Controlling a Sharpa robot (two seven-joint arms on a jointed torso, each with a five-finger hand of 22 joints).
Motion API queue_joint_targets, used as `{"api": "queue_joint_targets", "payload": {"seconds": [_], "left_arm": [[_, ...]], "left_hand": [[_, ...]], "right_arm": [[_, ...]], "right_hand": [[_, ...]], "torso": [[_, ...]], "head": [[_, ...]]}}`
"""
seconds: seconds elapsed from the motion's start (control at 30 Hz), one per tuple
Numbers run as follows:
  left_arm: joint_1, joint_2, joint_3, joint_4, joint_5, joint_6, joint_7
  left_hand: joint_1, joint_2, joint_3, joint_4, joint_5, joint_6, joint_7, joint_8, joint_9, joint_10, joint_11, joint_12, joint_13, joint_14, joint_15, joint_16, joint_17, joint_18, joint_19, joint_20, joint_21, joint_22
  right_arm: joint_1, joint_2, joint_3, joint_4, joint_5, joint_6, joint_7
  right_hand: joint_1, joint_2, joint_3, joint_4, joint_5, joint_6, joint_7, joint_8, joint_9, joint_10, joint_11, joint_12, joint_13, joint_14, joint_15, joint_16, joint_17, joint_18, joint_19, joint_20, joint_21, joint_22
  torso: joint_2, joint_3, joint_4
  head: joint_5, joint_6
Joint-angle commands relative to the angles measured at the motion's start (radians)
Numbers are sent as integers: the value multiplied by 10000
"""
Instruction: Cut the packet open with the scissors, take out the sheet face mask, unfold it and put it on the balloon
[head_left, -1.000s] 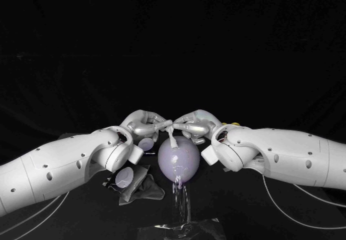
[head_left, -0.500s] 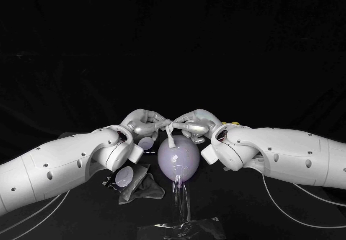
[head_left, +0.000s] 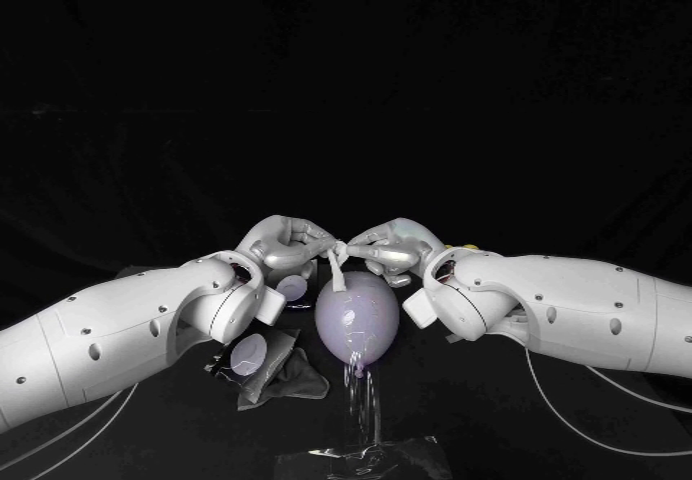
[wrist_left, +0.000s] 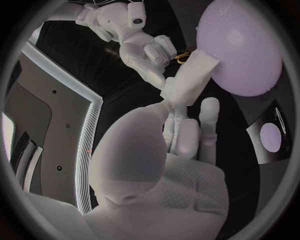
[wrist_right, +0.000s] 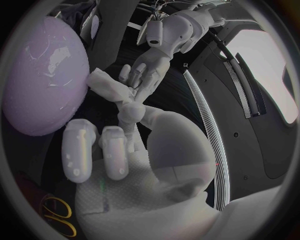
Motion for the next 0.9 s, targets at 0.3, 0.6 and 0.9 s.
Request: {"api": "queue_joint_targets", "payload": {"seconds": [0.3, 0.6, 0.9], "left_arm": [[18, -133, 15, 83, 724, -89, 369], [18, -170, 14, 83, 788, -54, 233], [19, -198, 13, 23, 708, -78, 80]], "left_hand": [[-1005, -67, 1118, -133, 36, -98, 86, 61, -1, 47, 54, -111, -8, -49, 92, 0, -187, 30, -214, 22, -23, -101], [-1585, 60, 1352, 81, 33, -89, 93, 50, -25, 100, 78, -111, 5, -60, 121, 6, -201, 32, -230, 53, -45, -120], [-1425, -99, 1651, -446, 33, -14, 43, 110, -13, 160, 7, -111, 19, 20, 54, 35, -71, 15, -95, 28, 50, -1]], "right_arm": [[-1, -28, 5, -158, -161, 9, 9], [-1, -85, 5, -157, -213, -50, 32], [-2, -234, 7, -78, -240, -129, 142]], "right_hand": [[31, 69, 5, -53, 67, 147, -89, 539, 691, 77, -13, 14, 15, 861, -87, 32, 2065, 41, 172, 21, 45, 2096], [25, 67, 19, -69, 67, 139, -92, 560, 712, 86, -16, 18, 14, 868, -91, 48, 2086, 41, 175, 17, 50, 2097], [25, 63, 25, -78, 67, 136, -94, 569, 720, 89, -18, 14, 11, 868, -92, 46, 2083, 40, 176, 15, 51, 2097]], "torso": [[-1, -5, 5], [0, 3, -6], [-3, 8, -8]], "head": [[-13, 12], [-8, 1], [-13, 21]]}}
